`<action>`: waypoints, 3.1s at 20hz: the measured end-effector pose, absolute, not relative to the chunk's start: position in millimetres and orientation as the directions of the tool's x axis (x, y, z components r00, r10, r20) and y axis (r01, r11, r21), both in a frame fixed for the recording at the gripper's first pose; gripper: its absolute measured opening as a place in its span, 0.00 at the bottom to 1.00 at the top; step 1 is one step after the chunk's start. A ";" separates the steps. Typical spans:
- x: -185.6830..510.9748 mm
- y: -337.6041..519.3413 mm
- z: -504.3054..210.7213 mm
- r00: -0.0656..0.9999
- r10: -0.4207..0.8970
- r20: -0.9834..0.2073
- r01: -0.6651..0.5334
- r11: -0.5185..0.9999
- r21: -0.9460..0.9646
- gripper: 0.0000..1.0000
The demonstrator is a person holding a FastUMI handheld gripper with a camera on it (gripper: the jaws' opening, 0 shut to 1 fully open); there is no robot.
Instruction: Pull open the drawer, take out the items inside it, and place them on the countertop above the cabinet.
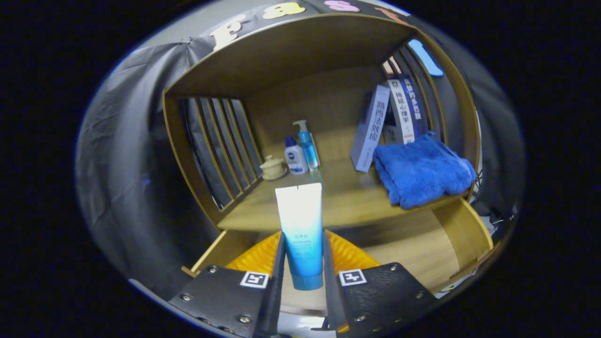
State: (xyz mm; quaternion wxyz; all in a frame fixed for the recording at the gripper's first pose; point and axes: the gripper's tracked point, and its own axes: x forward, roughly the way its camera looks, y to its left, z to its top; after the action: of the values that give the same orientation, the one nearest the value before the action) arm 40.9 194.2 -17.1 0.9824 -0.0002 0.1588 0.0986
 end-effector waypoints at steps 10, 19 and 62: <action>138.8 203.3 -11.7 0.923 0.087 -0.376 -0.093 0.996 0.002 0.40; 194.9 188.3 -40.7 0.903 -0.016 -0.428 0.036 0.999 0.037 0.40; -99.0 144.6 -37.9 0.997 0.071 -0.009 -0.071 0.983 -0.166 0.99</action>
State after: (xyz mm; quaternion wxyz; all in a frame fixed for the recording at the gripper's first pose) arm -99.0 144.6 -37.9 0.9959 -0.0836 0.0015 0.0357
